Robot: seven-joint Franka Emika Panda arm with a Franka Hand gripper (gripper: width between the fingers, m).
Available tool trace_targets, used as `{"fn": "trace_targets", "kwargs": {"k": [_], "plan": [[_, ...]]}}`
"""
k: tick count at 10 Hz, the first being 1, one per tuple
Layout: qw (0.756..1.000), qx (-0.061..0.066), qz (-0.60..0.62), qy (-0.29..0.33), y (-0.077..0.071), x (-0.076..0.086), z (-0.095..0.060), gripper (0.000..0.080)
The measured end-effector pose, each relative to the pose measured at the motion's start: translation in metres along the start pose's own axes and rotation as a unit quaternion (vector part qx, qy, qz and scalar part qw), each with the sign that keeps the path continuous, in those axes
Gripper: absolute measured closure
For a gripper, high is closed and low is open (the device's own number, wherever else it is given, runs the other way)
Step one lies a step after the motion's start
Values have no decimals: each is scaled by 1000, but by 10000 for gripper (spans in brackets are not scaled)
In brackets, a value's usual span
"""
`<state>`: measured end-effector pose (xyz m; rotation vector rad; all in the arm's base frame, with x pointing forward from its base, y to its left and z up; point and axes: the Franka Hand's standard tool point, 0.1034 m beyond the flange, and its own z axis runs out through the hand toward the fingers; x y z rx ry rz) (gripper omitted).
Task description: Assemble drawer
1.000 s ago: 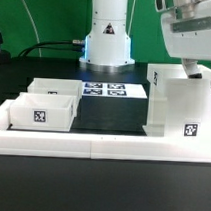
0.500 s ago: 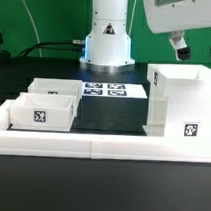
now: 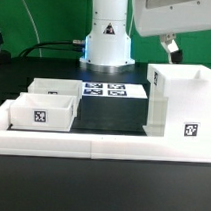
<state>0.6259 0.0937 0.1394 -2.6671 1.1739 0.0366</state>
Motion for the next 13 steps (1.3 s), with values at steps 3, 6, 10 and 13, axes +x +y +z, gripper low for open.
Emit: {"fn": "trace_targets", "kwargs": {"k": [3, 6, 10, 13], "plan": [[983, -40, -181, 6, 7, 2, -1, 150], [967, -13, -254, 29, 7, 16, -6, 150], [942, -36, -333, 14, 17, 18, -7, 150], [920, -46, -389, 13, 65, 44, -19, 150]]}}
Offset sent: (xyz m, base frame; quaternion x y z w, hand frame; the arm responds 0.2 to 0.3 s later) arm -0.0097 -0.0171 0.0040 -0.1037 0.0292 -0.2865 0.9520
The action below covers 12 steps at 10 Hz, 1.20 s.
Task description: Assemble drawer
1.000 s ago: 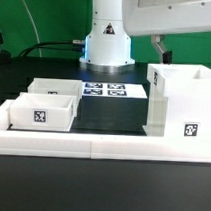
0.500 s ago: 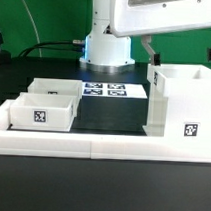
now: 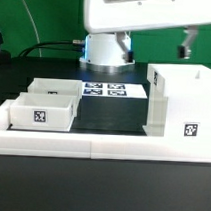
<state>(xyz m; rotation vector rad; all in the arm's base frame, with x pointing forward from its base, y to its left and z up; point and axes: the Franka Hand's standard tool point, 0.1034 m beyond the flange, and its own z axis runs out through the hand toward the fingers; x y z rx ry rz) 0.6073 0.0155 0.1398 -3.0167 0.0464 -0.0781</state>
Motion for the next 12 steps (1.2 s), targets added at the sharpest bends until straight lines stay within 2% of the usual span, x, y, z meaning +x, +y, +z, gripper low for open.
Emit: {"fn": "trace_targets", "kwargs": {"k": [1, 2, 3, 4, 8, 9, 10, 11, 12], "plan": [[1000, -3, -6, -1, 24, -5, -2, 150], [1000, 0, 0, -3, 46, -11, 0, 150], [1000, 5, 10, -5, 62, -13, 3, 150], [1000, 10, 20, -4, 69, -14, 4, 150], [1000, 9, 18, -5, 67, -14, 5, 150], [1000, 3, 11, -7, 67, -15, 5, 150], [1000, -15, -7, -11, 68, -18, 8, 150], [999, -26, -16, -10, 71, -25, 13, 150], [999, -31, -16, -3, 75, -31, 19, 150]]}}
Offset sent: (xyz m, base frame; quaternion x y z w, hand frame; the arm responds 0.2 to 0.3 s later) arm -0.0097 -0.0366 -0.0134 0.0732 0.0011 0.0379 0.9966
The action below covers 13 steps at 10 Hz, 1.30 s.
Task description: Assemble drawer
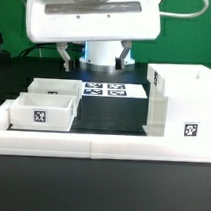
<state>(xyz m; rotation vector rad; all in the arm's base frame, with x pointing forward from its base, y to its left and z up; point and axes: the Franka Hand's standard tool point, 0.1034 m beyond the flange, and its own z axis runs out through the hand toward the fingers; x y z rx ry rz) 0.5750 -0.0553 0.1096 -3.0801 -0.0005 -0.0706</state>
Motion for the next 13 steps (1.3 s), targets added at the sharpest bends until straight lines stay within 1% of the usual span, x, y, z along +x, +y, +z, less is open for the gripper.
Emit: {"fn": "trace_targets", "kwargs": {"k": [2, 3, 4, 5, 9, 10, 11, 12, 13], "plan": [[1000, -8, 1, 11, 5, -15, 16, 150], [1000, -14, 5, 20, 12, -25, 26, 150], [1000, -15, 11, 22, 22, -34, 38, 150], [1000, -16, 13, 20, 28, -38, 42, 150], [1000, -15, 10, 21, 26, -36, 42, 150], [1000, -12, 13, 13, 26, -38, 42, 150], [999, 2, 26, -19, 32, -41, 39, 150], [999, 1, 35, -24, 36, -42, 42, 150], [999, 1, 38, -34, 37, -50, 51, 150]]}}
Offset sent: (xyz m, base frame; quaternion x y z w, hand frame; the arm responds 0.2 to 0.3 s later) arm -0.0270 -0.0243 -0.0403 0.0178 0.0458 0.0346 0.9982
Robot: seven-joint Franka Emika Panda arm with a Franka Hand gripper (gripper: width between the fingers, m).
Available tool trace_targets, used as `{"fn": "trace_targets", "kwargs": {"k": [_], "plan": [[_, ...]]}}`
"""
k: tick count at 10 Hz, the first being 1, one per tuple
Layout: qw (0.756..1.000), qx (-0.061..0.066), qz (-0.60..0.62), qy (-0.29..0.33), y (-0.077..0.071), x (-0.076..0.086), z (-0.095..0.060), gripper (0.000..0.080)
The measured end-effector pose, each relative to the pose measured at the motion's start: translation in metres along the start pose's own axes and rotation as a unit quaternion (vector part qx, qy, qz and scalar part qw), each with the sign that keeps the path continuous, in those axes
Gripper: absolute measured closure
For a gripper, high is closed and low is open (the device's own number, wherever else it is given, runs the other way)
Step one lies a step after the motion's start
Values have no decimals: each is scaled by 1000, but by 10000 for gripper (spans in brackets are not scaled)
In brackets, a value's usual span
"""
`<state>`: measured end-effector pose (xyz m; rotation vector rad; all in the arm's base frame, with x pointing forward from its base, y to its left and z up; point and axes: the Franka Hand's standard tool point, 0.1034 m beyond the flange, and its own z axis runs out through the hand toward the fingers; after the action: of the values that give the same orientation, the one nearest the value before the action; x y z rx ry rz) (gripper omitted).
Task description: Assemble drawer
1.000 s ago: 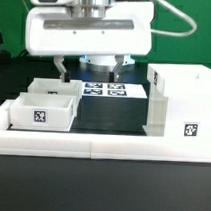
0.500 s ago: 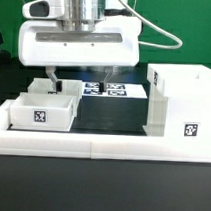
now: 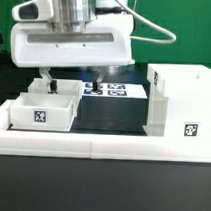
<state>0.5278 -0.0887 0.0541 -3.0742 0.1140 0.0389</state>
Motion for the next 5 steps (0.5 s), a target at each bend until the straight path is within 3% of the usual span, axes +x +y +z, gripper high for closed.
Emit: {"fn": "trace_targets", "kwargs": {"k": [5], "plan": [[1000, -12, -4, 5, 4, -12, 31, 150]]}}
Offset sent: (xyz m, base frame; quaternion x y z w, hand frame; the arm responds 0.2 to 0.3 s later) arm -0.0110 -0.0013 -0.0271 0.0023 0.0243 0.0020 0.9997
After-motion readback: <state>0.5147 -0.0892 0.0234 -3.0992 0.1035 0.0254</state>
